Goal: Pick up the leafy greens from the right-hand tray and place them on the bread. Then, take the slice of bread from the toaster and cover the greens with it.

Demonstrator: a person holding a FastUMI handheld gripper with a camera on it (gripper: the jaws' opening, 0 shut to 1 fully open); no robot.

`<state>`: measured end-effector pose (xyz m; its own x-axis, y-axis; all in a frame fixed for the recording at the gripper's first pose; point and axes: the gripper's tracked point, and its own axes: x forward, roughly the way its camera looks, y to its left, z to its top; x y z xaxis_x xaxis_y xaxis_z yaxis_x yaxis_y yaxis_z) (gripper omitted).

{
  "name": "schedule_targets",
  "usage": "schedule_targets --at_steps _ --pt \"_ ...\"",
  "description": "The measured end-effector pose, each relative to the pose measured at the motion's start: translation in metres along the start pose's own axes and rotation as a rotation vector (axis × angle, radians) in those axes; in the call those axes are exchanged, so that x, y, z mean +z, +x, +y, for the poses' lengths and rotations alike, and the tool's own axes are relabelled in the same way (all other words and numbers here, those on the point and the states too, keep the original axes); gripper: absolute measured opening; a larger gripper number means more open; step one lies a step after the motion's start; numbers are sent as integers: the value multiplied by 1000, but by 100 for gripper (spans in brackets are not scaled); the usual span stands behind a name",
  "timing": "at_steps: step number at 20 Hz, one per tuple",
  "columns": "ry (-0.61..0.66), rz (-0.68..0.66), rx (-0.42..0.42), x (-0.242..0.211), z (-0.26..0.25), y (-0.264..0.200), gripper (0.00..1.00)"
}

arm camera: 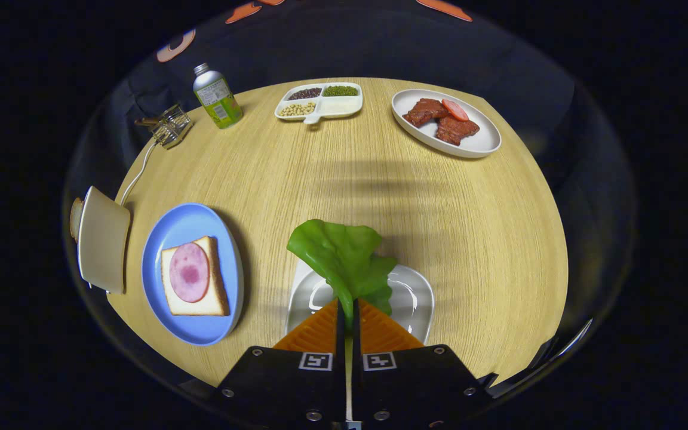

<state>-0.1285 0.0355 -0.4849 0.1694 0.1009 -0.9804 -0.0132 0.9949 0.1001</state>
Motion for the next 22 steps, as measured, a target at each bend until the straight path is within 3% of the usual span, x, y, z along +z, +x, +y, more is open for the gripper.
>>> schedule_targets --at_steps 8,22 --pt "-28 -51 103 18 53 -28 4" --pt "-131 -30 225 25 136 -22 5"
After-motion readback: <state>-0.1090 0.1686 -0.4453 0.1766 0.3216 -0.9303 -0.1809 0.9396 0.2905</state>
